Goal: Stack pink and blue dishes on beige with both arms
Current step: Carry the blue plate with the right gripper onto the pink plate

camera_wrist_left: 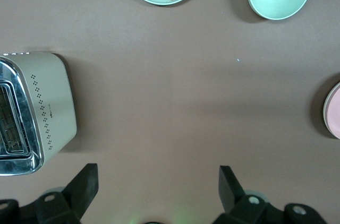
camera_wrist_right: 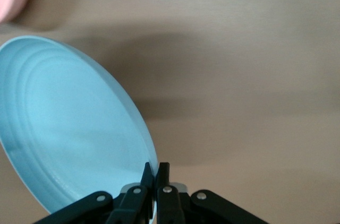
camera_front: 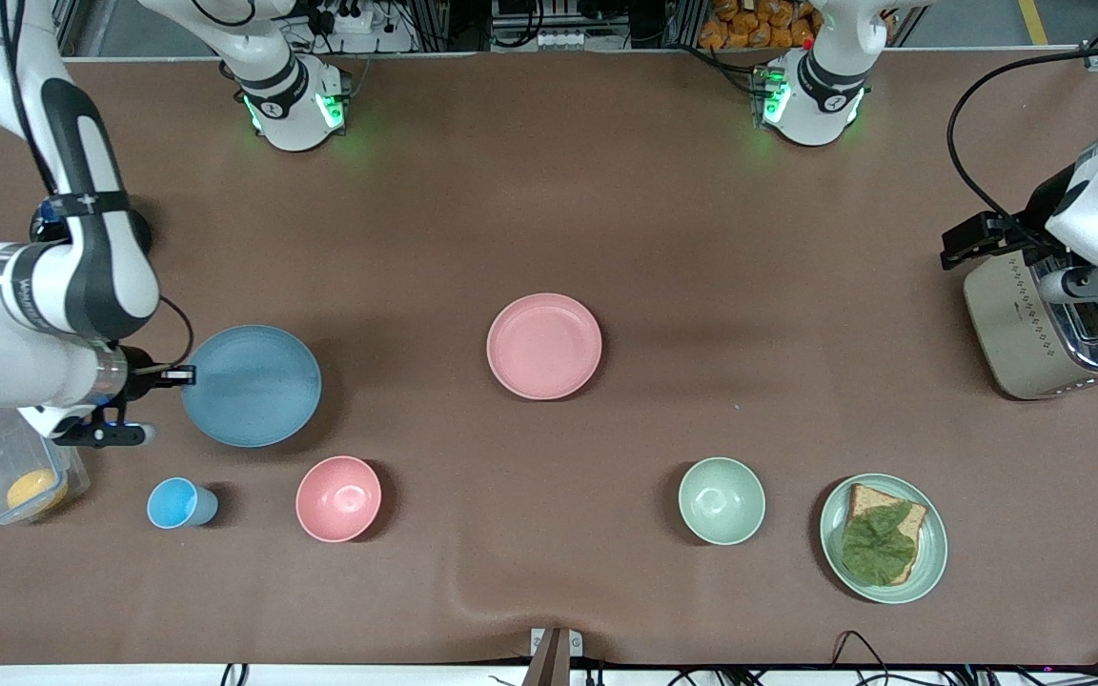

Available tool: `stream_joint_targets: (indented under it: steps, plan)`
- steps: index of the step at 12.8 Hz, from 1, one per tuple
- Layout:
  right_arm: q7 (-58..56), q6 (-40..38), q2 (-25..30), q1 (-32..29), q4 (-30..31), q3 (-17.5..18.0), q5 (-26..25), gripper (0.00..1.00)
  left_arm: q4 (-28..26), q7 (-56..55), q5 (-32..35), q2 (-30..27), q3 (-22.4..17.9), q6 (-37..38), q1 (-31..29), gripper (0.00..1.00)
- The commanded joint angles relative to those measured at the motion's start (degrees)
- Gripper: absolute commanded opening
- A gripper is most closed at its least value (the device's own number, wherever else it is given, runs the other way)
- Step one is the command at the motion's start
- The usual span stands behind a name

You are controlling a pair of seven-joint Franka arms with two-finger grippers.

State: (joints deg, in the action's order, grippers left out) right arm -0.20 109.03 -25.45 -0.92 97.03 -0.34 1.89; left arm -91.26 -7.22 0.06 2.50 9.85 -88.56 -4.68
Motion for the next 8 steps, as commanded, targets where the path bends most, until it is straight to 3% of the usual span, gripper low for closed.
stream_joint_targets:
  steps: [1,4,8]
  plan:
    - [6.95,-1.01,1.11,4.51,-0.52,-0.36,1.8,0.0,-0.33,1.42,-1.55,0.05,-0.1,-0.74,-0.42,1.0]
    - [15.73,-0.84,0.84,10.57,-1.05,-0.27,2.85,0.0,-0.33,1.42,-1.55,0.14,-0.1,-1.09,-0.5,1.0]
    - [26.72,-0.31,-0.38,20.24,-4.12,-0.36,13.3,0.0,-0.41,1.42,-1.46,0.14,-0.1,-1.09,-0.42,1.0]
